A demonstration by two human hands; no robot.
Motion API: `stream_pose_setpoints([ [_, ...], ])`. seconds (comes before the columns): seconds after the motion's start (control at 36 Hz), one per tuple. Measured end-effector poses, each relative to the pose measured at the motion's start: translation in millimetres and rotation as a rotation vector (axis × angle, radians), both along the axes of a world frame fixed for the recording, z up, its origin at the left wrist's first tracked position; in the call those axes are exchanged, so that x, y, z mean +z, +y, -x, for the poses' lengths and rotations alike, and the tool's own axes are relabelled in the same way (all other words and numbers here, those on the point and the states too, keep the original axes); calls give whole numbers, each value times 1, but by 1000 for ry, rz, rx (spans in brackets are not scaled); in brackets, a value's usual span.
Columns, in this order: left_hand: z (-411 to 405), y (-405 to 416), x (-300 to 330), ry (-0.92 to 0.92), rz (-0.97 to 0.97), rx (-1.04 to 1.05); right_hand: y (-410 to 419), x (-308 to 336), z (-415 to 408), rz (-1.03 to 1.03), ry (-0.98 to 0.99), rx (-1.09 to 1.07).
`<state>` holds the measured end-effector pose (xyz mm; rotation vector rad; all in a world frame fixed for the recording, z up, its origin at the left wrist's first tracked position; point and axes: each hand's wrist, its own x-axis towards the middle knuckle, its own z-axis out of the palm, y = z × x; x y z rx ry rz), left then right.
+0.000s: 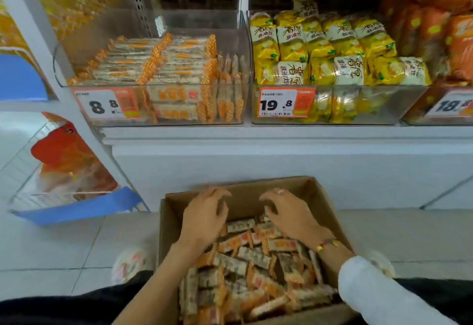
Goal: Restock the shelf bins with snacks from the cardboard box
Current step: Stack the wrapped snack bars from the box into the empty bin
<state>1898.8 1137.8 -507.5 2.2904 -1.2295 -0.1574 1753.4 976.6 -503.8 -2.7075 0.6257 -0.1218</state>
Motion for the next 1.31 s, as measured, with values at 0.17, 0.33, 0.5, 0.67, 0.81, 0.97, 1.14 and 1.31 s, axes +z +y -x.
stream_pose_setpoints([
  [0.17,4,26,-84,90,-309,-55,4,-92,44,-103,400,-41],
  [0.33,0,24,-128,126,-576,-240,9,-130,41,-176,655,158],
  [0.5,4,9,-146,83,-883,-499,24,-151,24,-199,766,326],
  [0.67,11,11,-162,-112,-888,-508,30,-151,22,-382,701,227],
  [0.81,12,7,-150,7,-725,-317,21,-139,17,-486,492,4],
  [0.97,12,-24,-106,889,-328,128,0,-101,-4,-959,34,-292],
  [1.14,25,-35,-55,1147,-134,177,-1,-64,-14,-1063,-236,-340],
  [1.31,35,-36,-27,1258,6,109,8,-56,-17,-1160,-492,-555],
])
